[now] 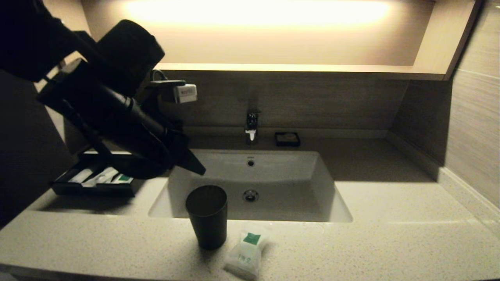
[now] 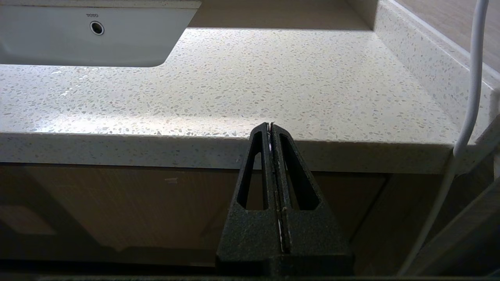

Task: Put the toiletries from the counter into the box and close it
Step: Pick up the cup

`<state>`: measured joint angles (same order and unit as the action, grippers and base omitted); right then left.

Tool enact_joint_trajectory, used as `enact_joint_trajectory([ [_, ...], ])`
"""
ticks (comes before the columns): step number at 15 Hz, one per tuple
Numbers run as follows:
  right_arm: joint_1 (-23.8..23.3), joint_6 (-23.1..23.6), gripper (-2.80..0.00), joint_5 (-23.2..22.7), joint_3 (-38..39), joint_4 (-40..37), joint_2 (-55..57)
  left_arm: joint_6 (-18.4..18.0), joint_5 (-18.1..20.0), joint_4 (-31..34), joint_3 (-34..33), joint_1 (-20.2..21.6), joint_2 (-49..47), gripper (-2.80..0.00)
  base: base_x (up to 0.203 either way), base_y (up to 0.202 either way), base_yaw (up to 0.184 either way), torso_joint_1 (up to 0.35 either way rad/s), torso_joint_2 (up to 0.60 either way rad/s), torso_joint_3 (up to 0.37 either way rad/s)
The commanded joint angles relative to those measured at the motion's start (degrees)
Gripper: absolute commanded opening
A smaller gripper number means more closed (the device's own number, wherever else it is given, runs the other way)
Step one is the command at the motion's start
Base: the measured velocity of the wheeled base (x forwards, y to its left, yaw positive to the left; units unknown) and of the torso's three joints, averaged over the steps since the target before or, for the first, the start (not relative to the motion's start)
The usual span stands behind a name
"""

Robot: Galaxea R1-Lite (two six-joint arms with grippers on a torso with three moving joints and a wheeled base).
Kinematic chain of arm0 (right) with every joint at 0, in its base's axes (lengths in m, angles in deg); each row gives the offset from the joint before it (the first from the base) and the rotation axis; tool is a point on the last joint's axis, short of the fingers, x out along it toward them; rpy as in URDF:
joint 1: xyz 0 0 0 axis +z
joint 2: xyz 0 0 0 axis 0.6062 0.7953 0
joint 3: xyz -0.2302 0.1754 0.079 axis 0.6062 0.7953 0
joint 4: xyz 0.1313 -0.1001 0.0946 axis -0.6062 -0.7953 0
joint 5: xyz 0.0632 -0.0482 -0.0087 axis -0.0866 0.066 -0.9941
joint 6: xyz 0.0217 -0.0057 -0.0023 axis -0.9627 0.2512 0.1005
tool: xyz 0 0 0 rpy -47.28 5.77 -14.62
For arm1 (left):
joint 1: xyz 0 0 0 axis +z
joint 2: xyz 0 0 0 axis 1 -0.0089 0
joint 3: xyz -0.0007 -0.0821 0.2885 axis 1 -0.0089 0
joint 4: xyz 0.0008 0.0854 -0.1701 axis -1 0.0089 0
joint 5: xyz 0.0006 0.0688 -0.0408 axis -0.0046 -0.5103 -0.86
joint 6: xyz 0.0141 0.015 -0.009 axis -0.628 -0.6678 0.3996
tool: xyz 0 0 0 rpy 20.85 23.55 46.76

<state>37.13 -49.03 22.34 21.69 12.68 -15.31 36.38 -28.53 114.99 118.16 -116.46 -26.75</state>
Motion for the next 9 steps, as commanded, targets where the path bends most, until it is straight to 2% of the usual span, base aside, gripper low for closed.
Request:
enact_joint_trajectory([
  [1, 0.01, 0.04, -2.8, -0.04, 0.09, 0.0, 0.05, -0.02, -0.7, 0.87, -0.43, -0.1, -1.62, 0.0, 0.0, 0.0, 0.0, 0.0, 0.0, 0.0],
  [6, 0.01, 0.04, -2.8, -0.04, 0.09, 0.0, 0.05, 0.45, -1.0, 1.75, -0.55, -0.1, -1.75, 0.0, 0.0, 0.0, 0.0, 0.0, 0.0, 0.0],
  [9, 0.01, 0.04, -2.8, -0.04, 0.09, 0.0, 0.05, 1.64, -0.53, 1.17, -1.55, 0.12, 3.18, 0.0, 0.0, 0.0, 0.0, 0.0, 0.0, 0.0],
])
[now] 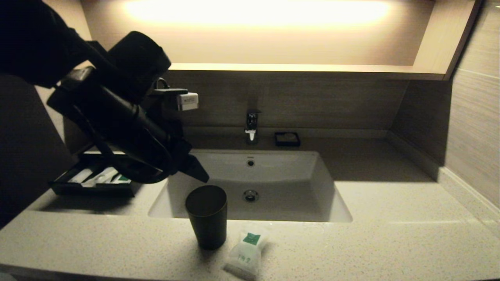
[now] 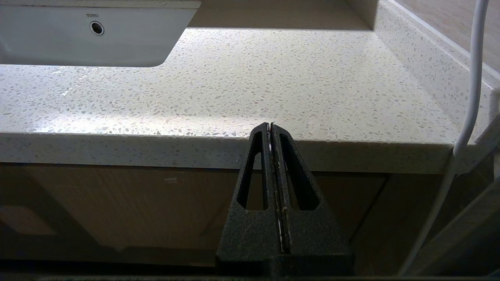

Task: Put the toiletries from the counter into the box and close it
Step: Pick up the cup

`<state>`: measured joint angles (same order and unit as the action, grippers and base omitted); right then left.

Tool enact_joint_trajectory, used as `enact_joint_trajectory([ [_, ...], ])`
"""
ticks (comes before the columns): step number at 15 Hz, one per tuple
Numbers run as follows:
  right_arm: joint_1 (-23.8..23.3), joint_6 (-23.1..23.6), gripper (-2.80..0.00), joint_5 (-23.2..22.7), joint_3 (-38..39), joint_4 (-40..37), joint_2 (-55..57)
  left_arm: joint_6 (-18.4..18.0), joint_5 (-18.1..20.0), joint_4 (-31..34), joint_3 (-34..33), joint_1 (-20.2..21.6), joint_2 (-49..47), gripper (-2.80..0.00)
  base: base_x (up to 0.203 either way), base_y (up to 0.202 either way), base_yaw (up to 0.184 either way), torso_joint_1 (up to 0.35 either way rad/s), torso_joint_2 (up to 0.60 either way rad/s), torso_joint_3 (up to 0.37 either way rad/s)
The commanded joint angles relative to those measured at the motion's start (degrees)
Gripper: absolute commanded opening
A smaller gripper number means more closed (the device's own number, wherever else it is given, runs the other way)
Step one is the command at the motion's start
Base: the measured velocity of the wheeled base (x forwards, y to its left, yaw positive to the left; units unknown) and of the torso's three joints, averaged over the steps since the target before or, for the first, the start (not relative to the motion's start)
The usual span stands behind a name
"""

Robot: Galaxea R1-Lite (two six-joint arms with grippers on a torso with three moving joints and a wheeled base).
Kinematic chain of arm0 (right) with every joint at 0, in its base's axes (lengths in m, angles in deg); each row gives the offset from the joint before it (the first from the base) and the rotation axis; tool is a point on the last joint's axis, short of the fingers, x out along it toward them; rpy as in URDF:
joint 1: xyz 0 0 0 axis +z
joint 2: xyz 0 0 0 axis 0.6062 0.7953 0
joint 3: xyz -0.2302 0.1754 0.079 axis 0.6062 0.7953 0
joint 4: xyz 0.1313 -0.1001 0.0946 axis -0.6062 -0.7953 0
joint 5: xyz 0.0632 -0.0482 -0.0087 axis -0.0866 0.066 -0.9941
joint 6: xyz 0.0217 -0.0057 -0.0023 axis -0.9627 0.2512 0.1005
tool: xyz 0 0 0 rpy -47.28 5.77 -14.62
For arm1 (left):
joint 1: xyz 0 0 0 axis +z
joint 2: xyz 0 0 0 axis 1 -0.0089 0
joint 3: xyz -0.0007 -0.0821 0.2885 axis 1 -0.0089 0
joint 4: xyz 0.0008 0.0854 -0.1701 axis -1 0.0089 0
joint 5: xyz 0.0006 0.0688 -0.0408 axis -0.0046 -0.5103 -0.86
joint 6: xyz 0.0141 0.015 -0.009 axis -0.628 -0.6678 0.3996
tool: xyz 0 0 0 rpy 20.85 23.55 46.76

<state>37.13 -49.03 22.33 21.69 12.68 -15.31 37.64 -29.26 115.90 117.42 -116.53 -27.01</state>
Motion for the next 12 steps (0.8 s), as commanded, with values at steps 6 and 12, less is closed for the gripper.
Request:
enact_joint_trajectory([
  [6, 0.01, 0.04, -2.8, -0.02, 0.09, 0.0, 0.05, 3.87, 0.13, -26.9, -33.16, 2.41, 20.54, 0.0, 0.0, 0.0, 0.0, 0.0, 0.0, 0.0],
  [12, 0.01, 0.04, -2.8, -0.02, 0.09, 0.0, 0.05, 8.98, 1.99, -52.45, -52.76, 5.04, 31.17, 0.0, 0.0, 0.0, 0.0, 0.0, 0.0, 0.0],
])
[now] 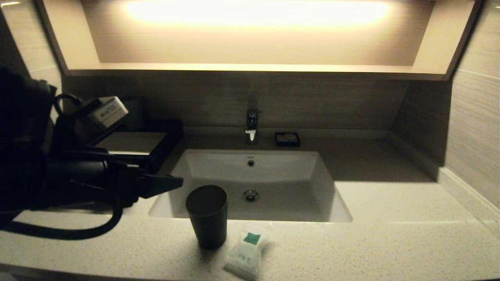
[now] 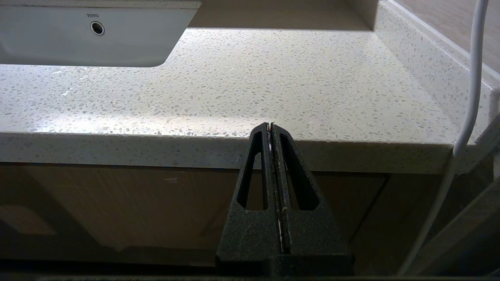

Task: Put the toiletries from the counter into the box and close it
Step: Pick up the cup

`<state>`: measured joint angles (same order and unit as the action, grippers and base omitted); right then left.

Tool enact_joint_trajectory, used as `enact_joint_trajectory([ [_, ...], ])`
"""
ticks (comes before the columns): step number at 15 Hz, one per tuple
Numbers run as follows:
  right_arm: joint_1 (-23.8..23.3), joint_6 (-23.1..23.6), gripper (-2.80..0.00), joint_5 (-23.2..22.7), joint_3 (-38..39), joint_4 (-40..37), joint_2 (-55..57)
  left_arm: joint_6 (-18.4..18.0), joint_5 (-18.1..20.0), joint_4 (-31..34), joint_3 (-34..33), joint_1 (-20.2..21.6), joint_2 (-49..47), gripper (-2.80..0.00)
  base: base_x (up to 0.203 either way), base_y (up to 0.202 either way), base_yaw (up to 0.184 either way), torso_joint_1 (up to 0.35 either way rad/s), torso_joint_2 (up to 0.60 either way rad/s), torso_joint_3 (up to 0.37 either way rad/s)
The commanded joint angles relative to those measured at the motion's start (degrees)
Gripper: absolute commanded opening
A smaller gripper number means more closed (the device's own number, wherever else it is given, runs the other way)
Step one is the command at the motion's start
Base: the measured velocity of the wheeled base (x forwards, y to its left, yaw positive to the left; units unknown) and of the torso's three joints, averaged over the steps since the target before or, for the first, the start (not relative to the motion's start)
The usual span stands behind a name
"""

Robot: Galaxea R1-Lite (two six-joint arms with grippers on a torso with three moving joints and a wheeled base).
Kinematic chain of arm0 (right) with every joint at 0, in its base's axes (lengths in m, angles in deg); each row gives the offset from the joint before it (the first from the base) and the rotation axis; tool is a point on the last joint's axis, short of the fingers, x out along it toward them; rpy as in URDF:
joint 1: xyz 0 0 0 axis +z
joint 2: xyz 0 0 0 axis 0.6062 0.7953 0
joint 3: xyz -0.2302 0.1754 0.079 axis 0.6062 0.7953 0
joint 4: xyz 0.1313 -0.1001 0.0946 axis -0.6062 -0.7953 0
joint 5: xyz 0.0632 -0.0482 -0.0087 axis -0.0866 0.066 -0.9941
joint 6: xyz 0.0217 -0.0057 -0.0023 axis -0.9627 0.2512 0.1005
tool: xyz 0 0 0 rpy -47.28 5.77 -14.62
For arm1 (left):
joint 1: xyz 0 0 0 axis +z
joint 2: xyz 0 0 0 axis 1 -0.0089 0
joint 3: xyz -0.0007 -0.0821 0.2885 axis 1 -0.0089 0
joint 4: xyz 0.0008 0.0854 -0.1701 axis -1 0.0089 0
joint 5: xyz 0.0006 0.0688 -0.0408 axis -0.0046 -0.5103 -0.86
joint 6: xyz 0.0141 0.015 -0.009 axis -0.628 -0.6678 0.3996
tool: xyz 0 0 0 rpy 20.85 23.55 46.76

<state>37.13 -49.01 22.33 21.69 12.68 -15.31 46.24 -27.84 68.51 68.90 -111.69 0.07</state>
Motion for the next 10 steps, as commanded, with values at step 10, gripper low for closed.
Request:
enact_joint_trajectory([
  [10, 0.01, 0.02, -2.8, -0.02, 0.09, 0.0, 0.05, 1.49, 7.83, -21.31, -21.37, 0.14, 8.44, 0.0, 0.0, 0.0, 0.0, 0.0, 0.0, 0.0],
])
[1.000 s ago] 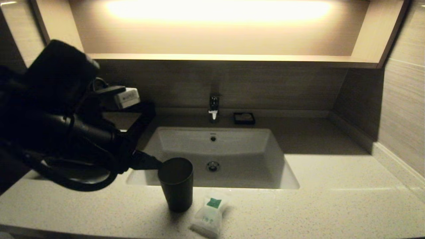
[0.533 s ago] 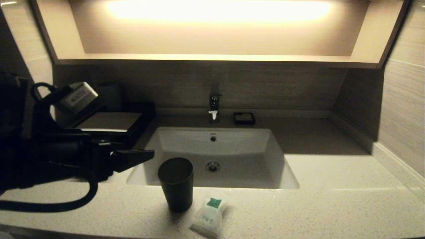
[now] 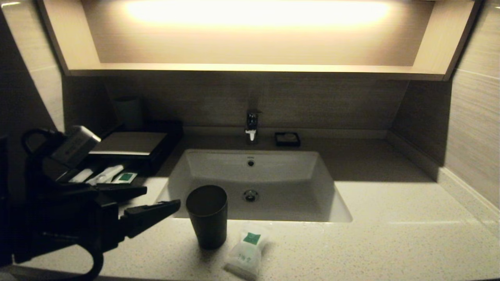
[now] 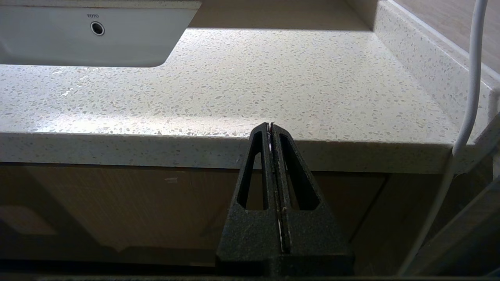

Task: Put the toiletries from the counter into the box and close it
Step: Pick up the cup

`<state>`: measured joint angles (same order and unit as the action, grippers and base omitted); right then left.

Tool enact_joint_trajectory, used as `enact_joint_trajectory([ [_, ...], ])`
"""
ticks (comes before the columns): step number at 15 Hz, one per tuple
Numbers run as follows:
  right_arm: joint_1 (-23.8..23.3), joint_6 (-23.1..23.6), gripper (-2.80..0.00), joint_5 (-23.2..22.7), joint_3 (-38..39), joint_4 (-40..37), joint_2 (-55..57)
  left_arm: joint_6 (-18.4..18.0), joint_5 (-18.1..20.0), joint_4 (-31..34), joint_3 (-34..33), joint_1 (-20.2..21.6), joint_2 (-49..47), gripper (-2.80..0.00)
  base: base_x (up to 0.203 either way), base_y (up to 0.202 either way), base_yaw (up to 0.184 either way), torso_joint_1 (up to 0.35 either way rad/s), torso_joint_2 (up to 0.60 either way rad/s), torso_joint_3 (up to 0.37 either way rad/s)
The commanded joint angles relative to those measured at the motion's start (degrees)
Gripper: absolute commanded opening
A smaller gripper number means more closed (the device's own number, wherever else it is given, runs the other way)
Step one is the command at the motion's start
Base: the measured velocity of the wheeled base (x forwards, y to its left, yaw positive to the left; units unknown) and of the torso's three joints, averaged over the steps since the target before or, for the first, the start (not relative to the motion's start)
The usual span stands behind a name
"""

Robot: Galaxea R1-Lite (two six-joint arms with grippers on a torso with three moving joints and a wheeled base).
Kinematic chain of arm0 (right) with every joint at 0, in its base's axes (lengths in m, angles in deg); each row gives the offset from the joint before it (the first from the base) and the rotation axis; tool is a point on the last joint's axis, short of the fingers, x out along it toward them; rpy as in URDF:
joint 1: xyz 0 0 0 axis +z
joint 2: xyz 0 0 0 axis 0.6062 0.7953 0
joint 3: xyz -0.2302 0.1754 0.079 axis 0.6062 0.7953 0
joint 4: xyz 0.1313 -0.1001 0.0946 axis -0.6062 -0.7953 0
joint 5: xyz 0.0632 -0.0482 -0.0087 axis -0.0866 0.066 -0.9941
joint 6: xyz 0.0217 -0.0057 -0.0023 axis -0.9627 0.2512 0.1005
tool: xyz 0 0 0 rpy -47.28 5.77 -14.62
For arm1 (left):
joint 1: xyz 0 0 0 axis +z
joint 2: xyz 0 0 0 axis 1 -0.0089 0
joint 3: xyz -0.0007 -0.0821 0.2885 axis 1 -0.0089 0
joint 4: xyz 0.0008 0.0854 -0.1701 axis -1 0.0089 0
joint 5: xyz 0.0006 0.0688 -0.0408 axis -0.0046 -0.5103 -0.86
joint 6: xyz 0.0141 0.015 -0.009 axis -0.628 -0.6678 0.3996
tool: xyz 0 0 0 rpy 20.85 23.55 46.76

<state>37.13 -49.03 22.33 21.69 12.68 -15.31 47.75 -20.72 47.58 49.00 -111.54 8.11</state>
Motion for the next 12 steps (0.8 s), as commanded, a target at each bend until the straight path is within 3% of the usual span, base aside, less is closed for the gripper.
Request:
enact_joint_trajectory([
  [1, 0.01, 0.04, -2.8, -0.03, 0.09, 0.0, 0.05, 0.06, 0.99, -1.8, -2.81, -0.07, 0.64, 0.0, 0.0, 0.0, 0.0, 0.0, 0.0, 0.0],
  [8, 0.01, 0.04, -2.8, -0.03, 0.0, 0.0, 0.05, -0.52, 2.38, -15.09, -12.98, -0.54, -2.27, 0.0, 0.0, 0.0, 0.0, 0.0, 0.0, 0.0],
  [12, 0.01, 0.04, -2.8, -0.03, 0.09, 0.0, 0.05, -6.01, 2.56, -20.71, -16.06, -0.54, -5.01, 0.0, 0.0, 0.0, 0.0, 0.0, 0.0, 0.0],
])
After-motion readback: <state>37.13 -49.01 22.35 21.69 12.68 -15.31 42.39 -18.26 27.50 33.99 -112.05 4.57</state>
